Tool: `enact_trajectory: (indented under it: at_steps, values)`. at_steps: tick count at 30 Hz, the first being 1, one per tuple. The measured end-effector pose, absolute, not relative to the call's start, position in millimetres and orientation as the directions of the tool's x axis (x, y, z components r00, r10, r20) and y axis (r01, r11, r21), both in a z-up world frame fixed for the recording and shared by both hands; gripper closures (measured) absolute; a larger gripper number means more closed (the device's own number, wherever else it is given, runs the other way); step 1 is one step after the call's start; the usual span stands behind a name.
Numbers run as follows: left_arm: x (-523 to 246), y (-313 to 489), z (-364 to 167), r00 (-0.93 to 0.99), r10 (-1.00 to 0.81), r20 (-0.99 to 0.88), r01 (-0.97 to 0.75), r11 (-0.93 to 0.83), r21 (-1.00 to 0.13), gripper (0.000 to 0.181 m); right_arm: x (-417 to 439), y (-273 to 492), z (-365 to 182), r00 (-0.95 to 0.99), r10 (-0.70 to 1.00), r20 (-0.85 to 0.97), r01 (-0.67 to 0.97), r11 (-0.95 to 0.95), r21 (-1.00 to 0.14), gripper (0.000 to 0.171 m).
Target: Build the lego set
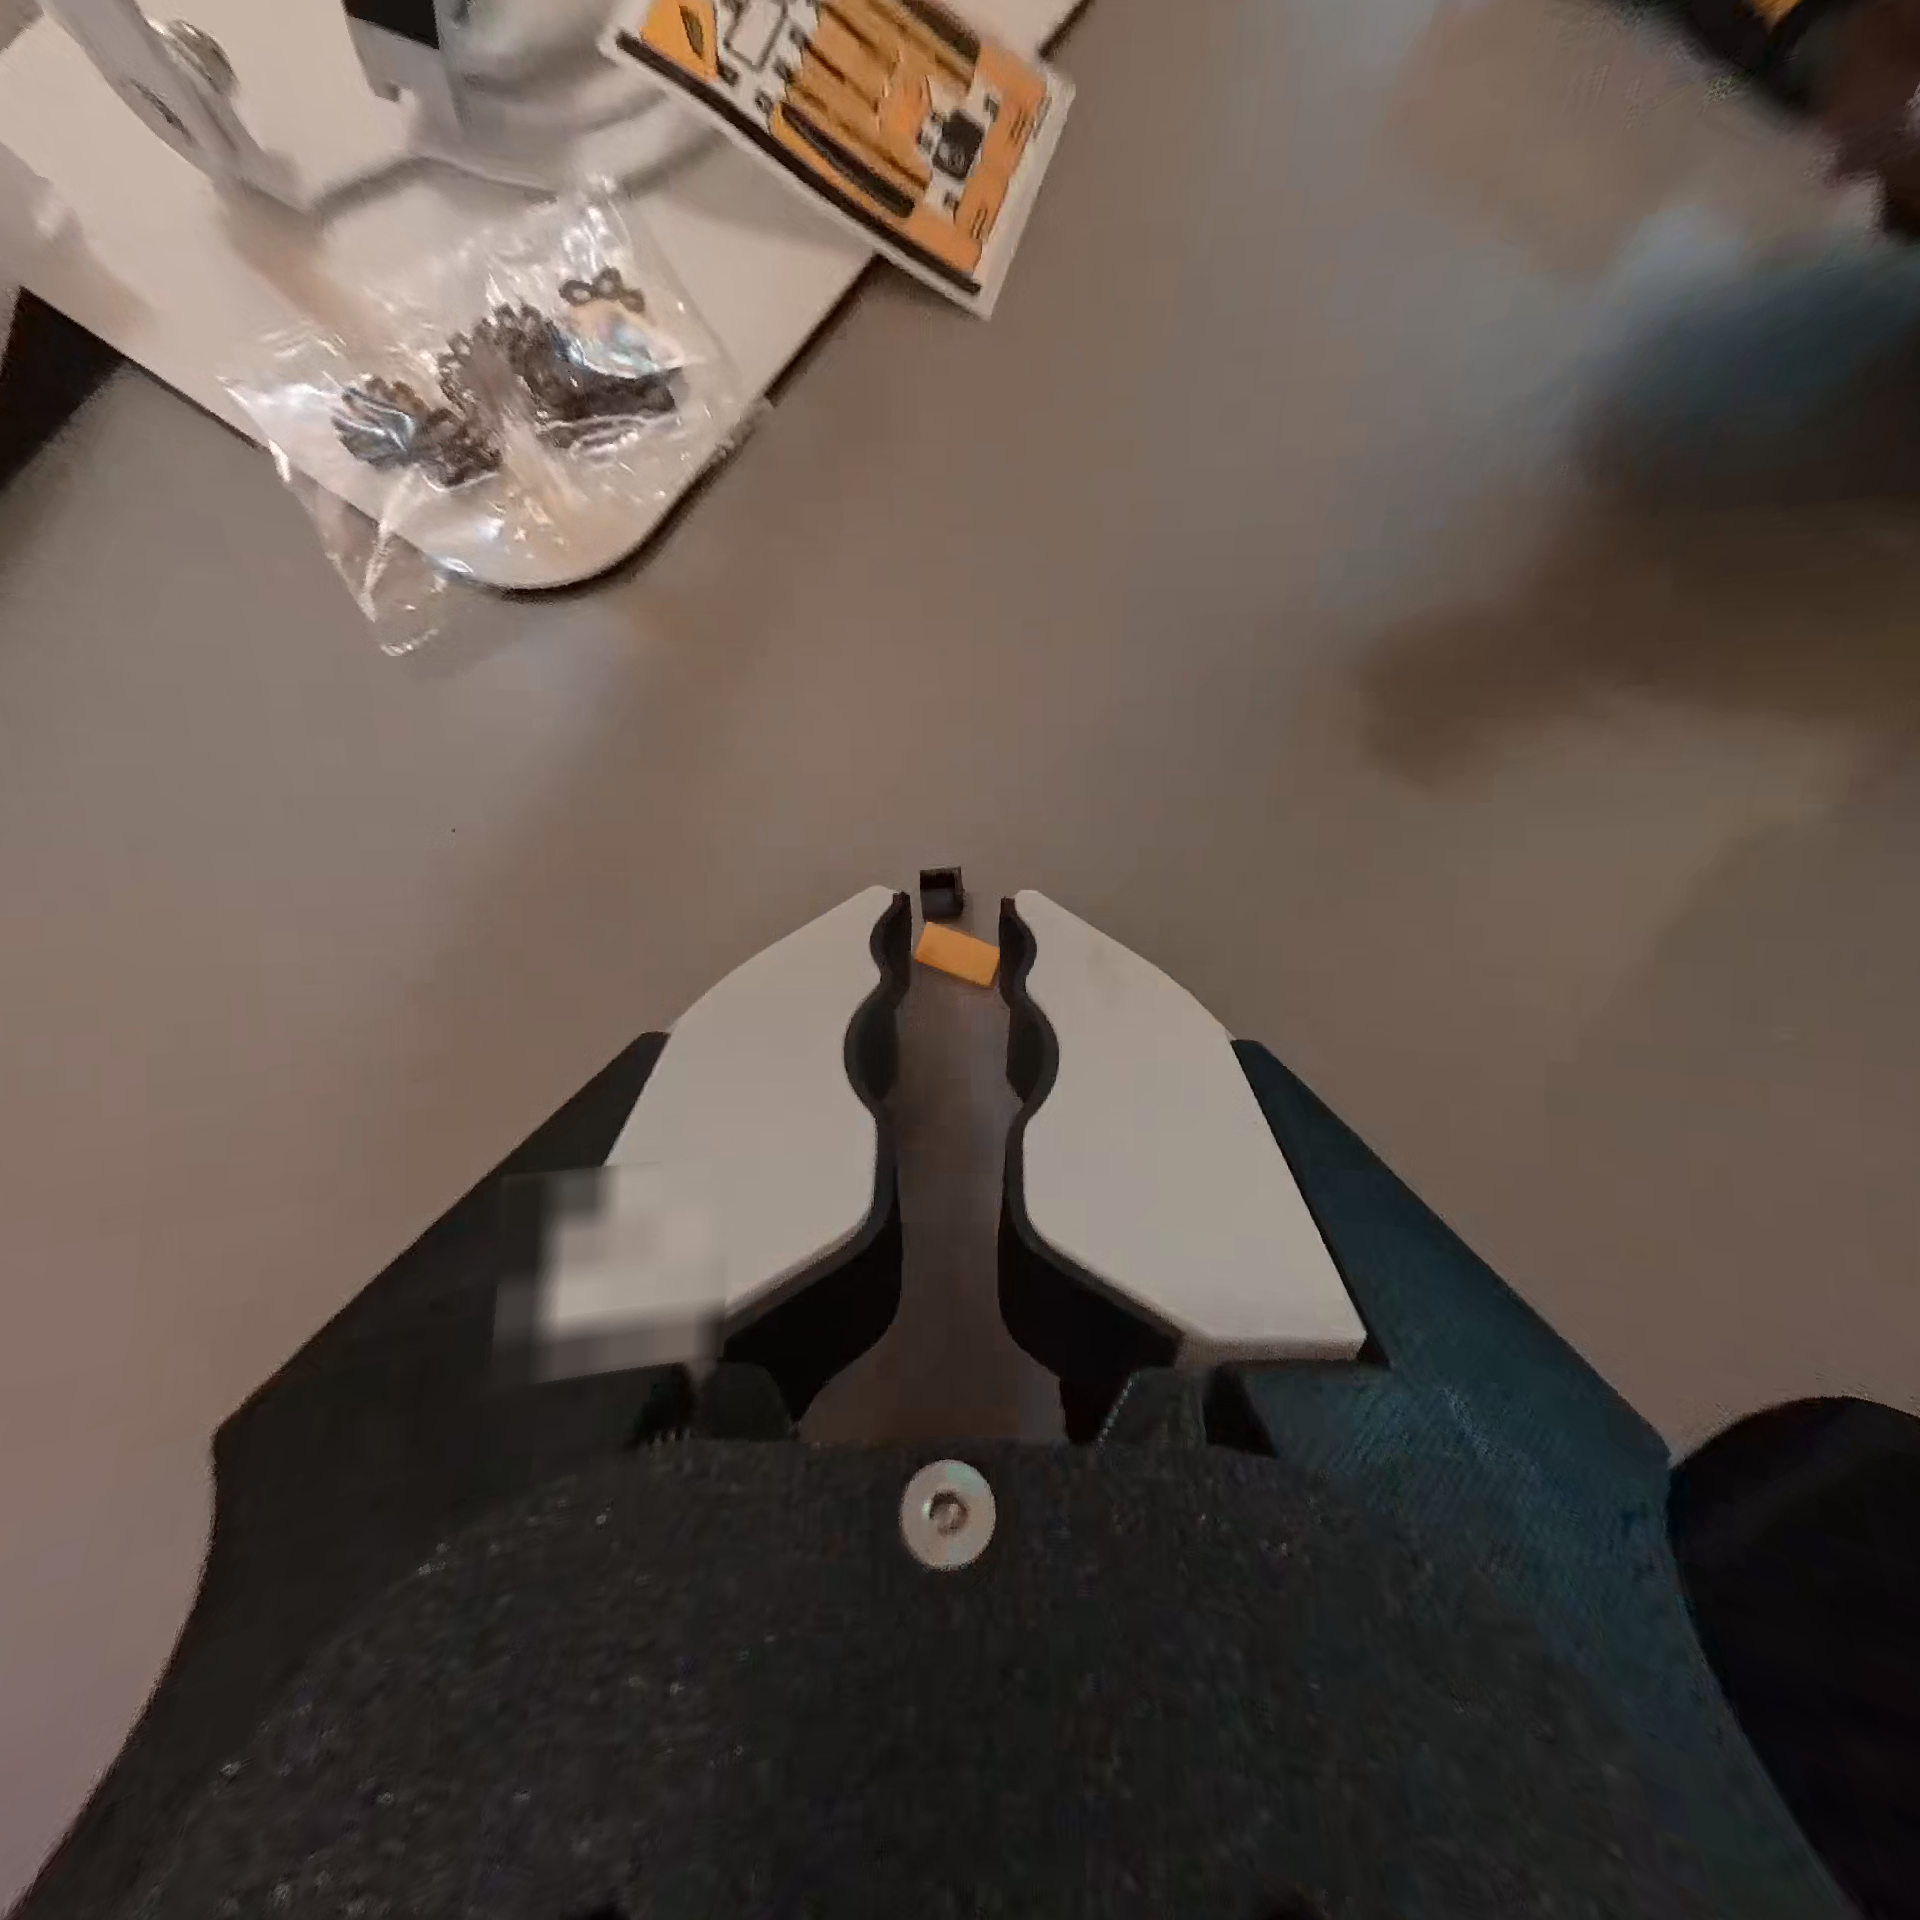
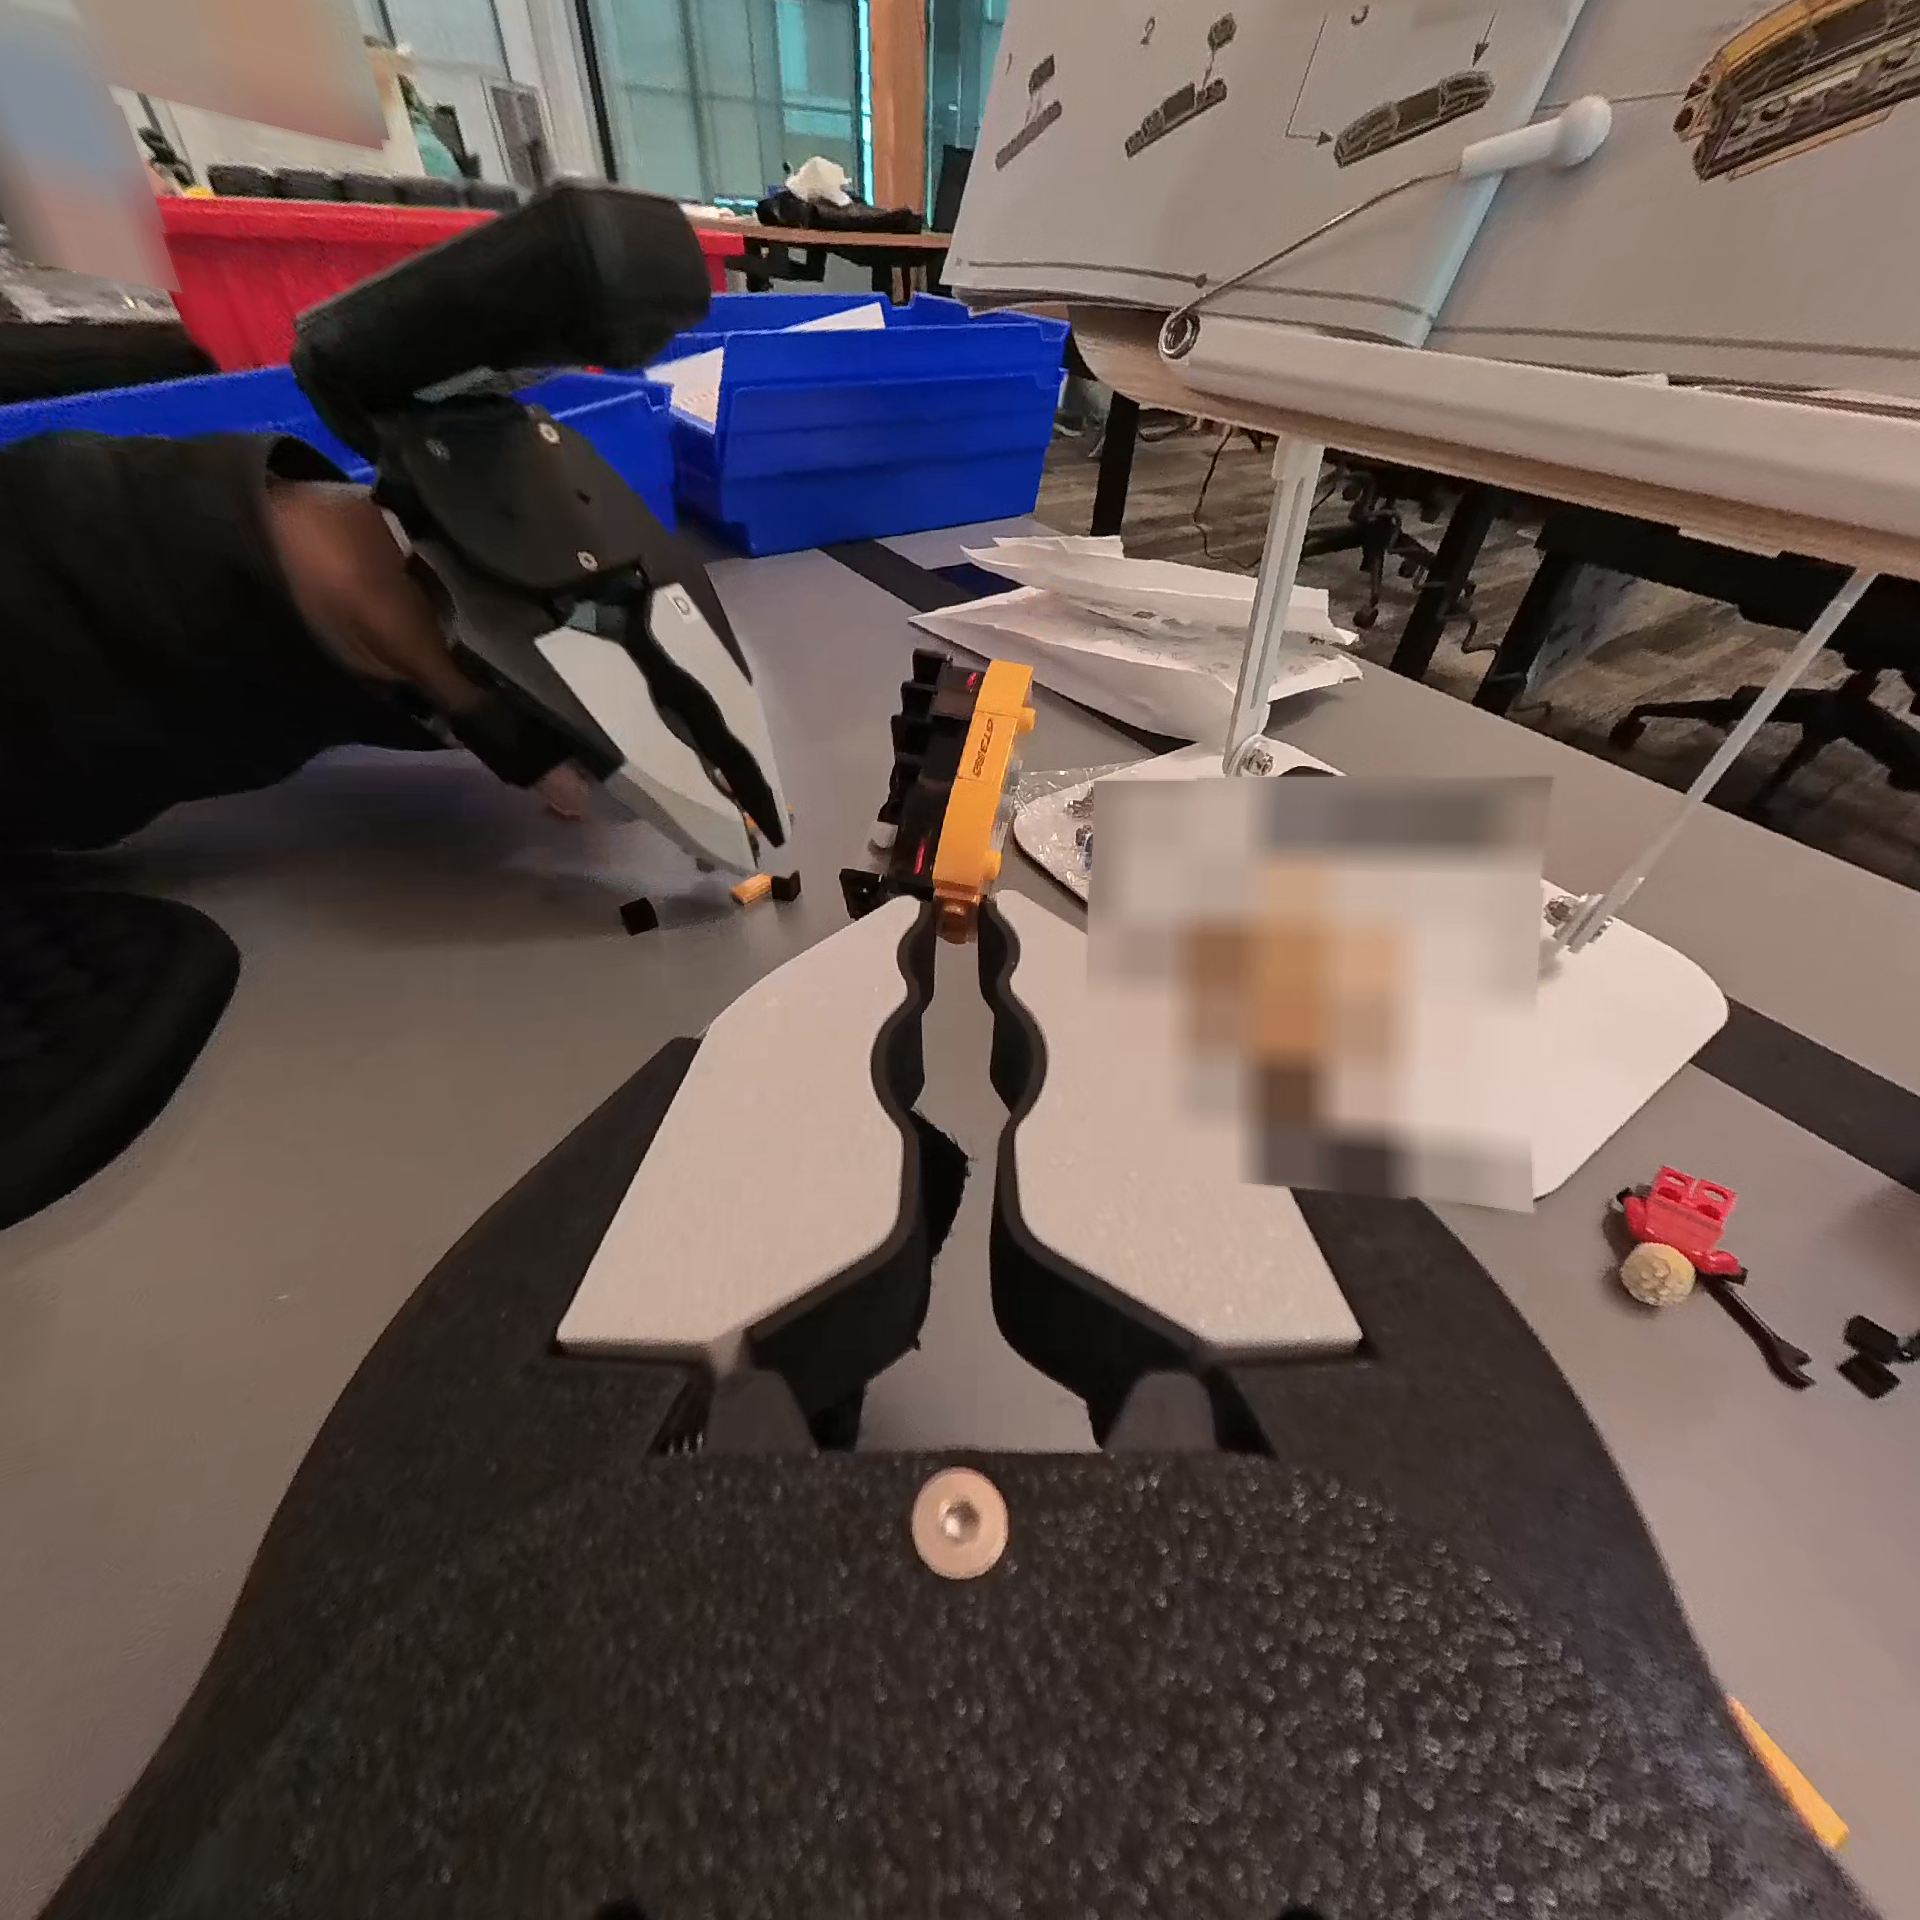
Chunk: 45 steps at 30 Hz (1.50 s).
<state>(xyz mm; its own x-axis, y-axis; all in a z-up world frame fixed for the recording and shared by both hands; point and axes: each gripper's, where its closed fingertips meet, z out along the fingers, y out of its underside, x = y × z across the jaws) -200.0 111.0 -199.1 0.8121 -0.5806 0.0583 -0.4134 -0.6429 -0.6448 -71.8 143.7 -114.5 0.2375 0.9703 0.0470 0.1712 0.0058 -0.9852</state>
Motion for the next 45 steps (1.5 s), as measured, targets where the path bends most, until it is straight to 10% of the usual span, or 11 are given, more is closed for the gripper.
enact_trajectory:
  at_steps: [19, 34, 45]
  values:
    - [-203.3, 119.2, -210.1, 0.592, -0.795, -0.134, -0.716, -0.442, -0.541, 0.158, -73.9, 140.3, -124.1, 0.182, 0.983, 0.012, 0.2, -0.025, -0.98, 0.164]
    - [-157.2, 71.7, -192.6, 0.465, -0.864, 0.191, -0.638, -0.477, -0.605, 0.167, -74.0, 139.1, -126.2, 0.165, 0.986, -0.014, 0.203, -0.048, -0.978, 0.164]
    - [-185.7, 109.6, -202.0, 0.509, -0.858, -0.075, -0.726, -0.38, -0.573, 0.165, -75.1, 137.5, -127.7, 0.154, 0.988, -0.025, 0.206, -0.056, -0.977, 0.163]
